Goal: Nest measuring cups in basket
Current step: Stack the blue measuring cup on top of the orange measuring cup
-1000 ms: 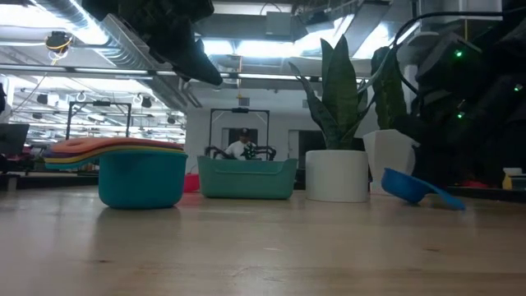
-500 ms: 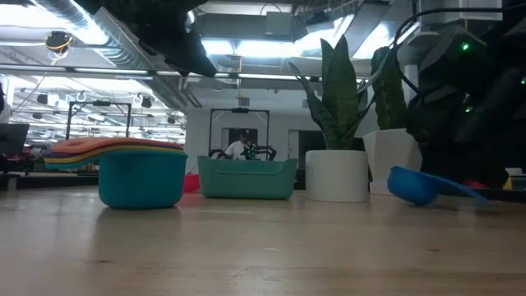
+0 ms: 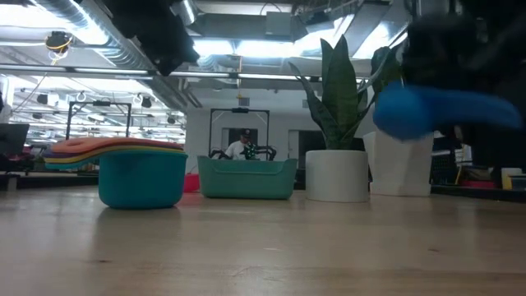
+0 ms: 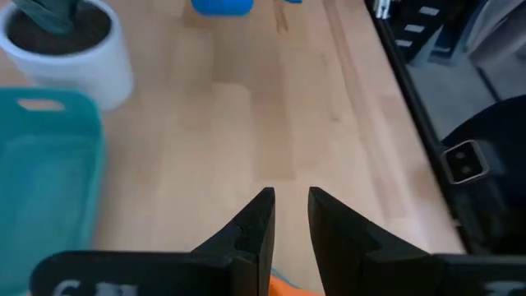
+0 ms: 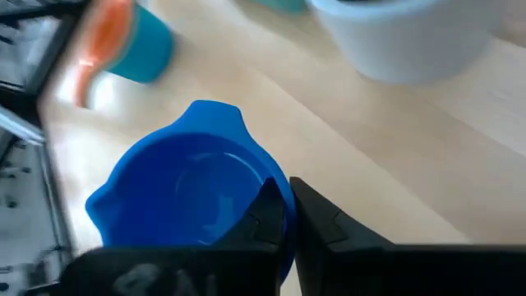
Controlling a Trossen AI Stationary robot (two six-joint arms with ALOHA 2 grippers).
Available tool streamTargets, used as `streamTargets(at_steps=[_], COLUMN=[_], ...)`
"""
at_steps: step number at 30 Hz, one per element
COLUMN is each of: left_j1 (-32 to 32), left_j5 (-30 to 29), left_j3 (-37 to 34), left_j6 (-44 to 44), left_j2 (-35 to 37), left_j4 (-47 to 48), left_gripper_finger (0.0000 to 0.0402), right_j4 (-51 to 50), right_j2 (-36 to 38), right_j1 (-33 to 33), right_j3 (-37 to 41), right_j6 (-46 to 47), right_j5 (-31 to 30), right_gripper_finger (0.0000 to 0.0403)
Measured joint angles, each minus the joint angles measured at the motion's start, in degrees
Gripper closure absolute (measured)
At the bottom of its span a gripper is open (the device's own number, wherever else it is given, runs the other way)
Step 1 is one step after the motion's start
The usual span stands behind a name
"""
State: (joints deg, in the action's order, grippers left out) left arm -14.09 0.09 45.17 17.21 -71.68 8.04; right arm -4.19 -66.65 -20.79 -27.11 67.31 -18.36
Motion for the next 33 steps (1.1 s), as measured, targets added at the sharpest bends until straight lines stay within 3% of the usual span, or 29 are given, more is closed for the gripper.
streamTargets(at_steps=[5,10,19,25,33], left_j1=[-3.07,-6.53,-10.81,-11.13,-11.08], left_j5=[-1.22,-8.22,-23.33,-29.11,-38.77], left_j3=[0.00,0.00,0.02,0.02,0.07], left_j6=[5.94,9.51,10.92,10.22,3.23], left_j2=[0.00,0.00,-0.02,-0.02,-0.02], left_j4=[0.01,-0.03,-6.75,-11.37,-17.40], left_gripper_finger=[0.0333,0.0333,0.0333,0.0333,0.0333], right_j4=[0.04,0.25,12.11,23.23,27.92], right_j2=[0.00,-0.51,-8.09,-15.11,-23.00], right_j1=[-4.24,-6.63,-5.01,-0.94,4.84], right_j3=[-4.77,-10.60,-23.14,-30.61,-37.96], right_j6=[-0.82,-7.52,-40.71,-59.02,-68.04], right_j5=[-6.41,-13.79,-27.18,-28.72,-28.71], right_gripper_finger=[0.0391,0.0391,0.0390,0.0390,0.0390])
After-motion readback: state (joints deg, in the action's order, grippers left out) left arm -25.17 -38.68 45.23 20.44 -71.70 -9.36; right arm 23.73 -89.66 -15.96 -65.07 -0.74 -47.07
